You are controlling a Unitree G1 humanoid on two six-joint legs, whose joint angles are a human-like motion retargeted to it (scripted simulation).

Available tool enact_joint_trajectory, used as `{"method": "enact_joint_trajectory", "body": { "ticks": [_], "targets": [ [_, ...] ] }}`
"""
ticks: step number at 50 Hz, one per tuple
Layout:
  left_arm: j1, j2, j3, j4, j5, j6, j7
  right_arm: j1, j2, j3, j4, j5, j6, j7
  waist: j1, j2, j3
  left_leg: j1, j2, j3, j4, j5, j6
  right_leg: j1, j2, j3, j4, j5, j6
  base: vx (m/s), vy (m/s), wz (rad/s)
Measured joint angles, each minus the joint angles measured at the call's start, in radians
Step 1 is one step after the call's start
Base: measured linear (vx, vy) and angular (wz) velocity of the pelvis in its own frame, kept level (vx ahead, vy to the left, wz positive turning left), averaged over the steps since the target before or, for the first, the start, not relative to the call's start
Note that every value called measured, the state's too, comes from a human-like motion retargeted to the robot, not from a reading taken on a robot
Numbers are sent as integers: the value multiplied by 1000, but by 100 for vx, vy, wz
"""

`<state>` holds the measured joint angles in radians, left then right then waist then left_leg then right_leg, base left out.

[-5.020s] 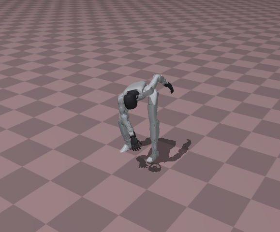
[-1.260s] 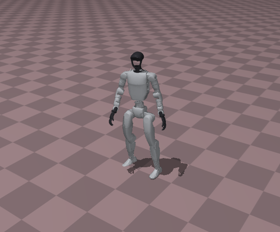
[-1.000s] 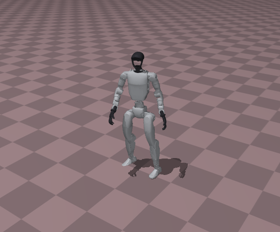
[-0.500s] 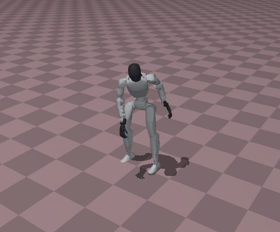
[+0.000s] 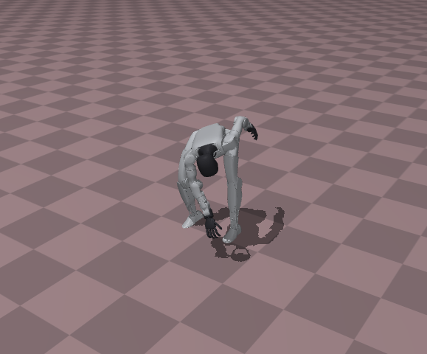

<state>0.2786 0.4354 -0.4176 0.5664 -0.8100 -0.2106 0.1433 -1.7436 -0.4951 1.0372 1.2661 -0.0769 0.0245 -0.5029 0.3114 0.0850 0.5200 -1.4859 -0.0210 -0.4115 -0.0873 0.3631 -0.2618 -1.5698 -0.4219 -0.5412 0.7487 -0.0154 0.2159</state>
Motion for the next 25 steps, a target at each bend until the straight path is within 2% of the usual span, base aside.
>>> {"method": "enact_joint_trajectory", "body": {
  "ticks": [5,8,12,17,23,25],
  "targets": [
    [-22,-10,-6,19,-4,9,5,65,5,-7,-10,-36,28,-49,9,-13,0,18,12,15,0,-3,0,7,12,14,-1,2,-8,-1,-2,-14],
    [-7,-20,27,42,-6,20,10,191,50,-27,-62,-95,43,-82,-12,-34,0,113,23,27,0,-17,0,111,33,16,-33,4,-8,4,0,-64],
    [10,-38,88,98,29,45,5,398,132,-68,-199,-168,42,-94,-60,-86,0,280,43,59,0,-41,0,284,71,38,-92,8,-17,4,2,-72],
    [-25,-62,148,200,182,74,-2,681,186,-158,-410,-219,10,-74,-111,-142,0,529,57,114,6,-89,0,539,109,86,-178,5,-25,8,4,-64],
    [-126,-91,222,313,348,63,68,1017,187,-273,-545,-229,-30,-63,-101,-191,0,859,66,210,17,-173,0,858,142,176,-278,-10,-12,14,4,-83],
    [-148,-103,256,343,362,53,100,1128,198,-307,-544,-225,-37,-54,-88,-201,-19,964,74,245,21,-206,0,962,158,206,-320,-13,-7,18,3,-105]
  ]
}}
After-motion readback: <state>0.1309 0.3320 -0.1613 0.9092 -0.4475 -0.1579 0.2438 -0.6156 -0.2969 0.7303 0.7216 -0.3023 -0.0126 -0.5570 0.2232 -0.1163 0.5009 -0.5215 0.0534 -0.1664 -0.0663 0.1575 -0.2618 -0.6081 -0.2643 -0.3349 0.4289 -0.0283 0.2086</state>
